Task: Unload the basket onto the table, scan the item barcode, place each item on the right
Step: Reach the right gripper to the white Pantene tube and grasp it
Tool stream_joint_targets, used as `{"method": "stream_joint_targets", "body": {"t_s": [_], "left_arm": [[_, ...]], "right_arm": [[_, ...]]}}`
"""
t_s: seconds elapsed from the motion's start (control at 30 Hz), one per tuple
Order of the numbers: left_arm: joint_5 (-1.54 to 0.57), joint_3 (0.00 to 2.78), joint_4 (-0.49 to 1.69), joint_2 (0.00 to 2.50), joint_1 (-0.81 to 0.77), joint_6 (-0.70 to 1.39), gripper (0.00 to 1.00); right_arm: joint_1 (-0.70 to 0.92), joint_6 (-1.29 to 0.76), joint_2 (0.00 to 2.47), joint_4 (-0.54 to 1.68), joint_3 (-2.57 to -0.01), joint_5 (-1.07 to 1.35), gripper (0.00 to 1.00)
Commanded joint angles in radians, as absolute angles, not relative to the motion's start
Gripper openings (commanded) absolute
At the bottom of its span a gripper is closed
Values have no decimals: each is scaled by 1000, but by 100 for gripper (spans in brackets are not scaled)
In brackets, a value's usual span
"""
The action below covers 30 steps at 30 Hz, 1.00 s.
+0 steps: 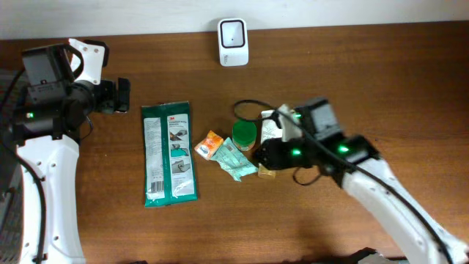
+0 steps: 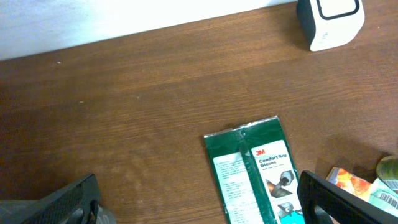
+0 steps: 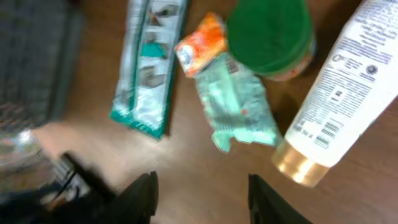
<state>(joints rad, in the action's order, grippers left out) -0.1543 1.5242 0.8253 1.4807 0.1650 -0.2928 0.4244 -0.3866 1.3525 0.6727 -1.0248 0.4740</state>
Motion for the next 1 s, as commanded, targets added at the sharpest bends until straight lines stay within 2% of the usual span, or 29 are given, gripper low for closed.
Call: {"method": "stream_joint_targets", "body": {"t_s": [0.0,0.07,0.1,0.37,0.5,0.63,0.83,0.97], "left_arm": [[-168,1539,824,1472,170,-305,99],[-168,1539,824,1472,170,-305,99],[-168,1539,824,1472,170,-305,99],[-168,1539,824,1472,170,-305,99],[-168,1539,824,1472,170,-305,99],[-168,1539,824,1472,170,-305,99],[-168,1539,824,1472,170,-305,99],[-168,1539,824,1472,170,-305,99]], "right_arm": [[513,-526,1472,617,-1036,327,28],[555,-555,1558,576,-1036,296,8],[564,-559,1588,567,-1036,285,4],[575,-559,1669,560,-1036,223,4],[560,-638,1712,579,-1036,223,4],[466,-667,1712,664,-1036,223,4],[285,-556,1712,769,-1036,138,4],[161,-520,1712,764,-1036,125,4]]}}
